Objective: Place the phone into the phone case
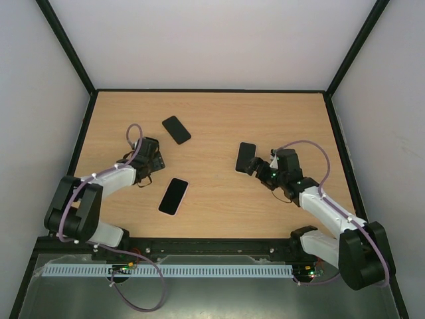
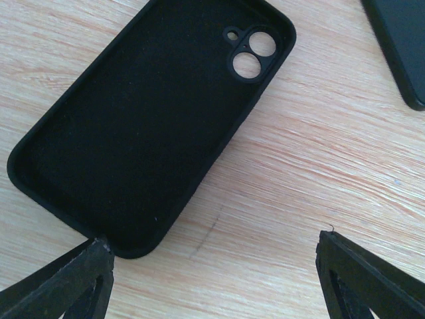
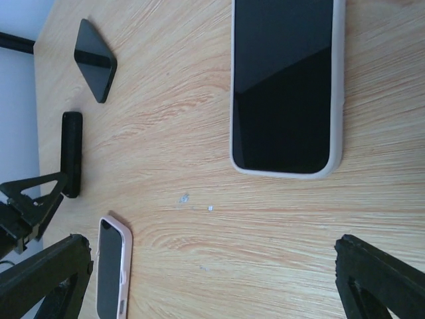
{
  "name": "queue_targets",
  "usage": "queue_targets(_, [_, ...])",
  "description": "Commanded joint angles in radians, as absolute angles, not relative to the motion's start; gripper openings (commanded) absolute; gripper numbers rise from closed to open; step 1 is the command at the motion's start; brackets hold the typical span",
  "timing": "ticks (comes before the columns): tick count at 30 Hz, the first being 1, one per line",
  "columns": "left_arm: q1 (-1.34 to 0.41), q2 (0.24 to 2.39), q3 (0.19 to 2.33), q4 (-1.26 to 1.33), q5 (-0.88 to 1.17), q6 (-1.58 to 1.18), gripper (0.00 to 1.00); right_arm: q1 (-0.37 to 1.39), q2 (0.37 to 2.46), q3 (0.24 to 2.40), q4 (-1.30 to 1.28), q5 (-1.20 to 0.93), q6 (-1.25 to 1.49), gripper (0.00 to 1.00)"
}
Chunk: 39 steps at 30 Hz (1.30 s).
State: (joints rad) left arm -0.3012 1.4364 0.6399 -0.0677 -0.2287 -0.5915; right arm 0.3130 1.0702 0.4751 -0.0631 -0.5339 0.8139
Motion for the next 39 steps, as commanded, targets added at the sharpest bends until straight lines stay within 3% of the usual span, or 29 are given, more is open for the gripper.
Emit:
queue_targets(1, [-0.267,1.479,0.682,-0.046,-0.215,-0.534,0.76,0.338,1.061,0.458,-0.024,-0.517,0.844,0.98])
queue_targets(6, [-0.249,1.519,0.703,-0.029,-0.209,-0.514,0.65,0.347,1.065,0.462,-0.025,-0.515,0.841,0.98])
queue_targets(11, [-0.25,1.592,0.724,-0.023,-0.222,-0.478,0.61,0.35,1.056,0.463,-0.029,-0.517,0.842,0.98])
queue_targets(19, [-0.25,1.655,0.756,-0.053,-0.236,-0.462,0.22,0.35,1.057,0.471,-0.061,-0.516,0.816,0.98])
queue_targets(25, [-0.257,1.586,0.751,-0.08,-0.188,-0.47,0.04,0.352,1.042,0.467,-0.06,-0.513,0.826,0.97])
queue_targets(39, [-0.391,1.307,0.713,-0.196,-0.049,-0.562,0.02,0.351,0.987,0.456,-0.092,-0.502,0.854,0.98])
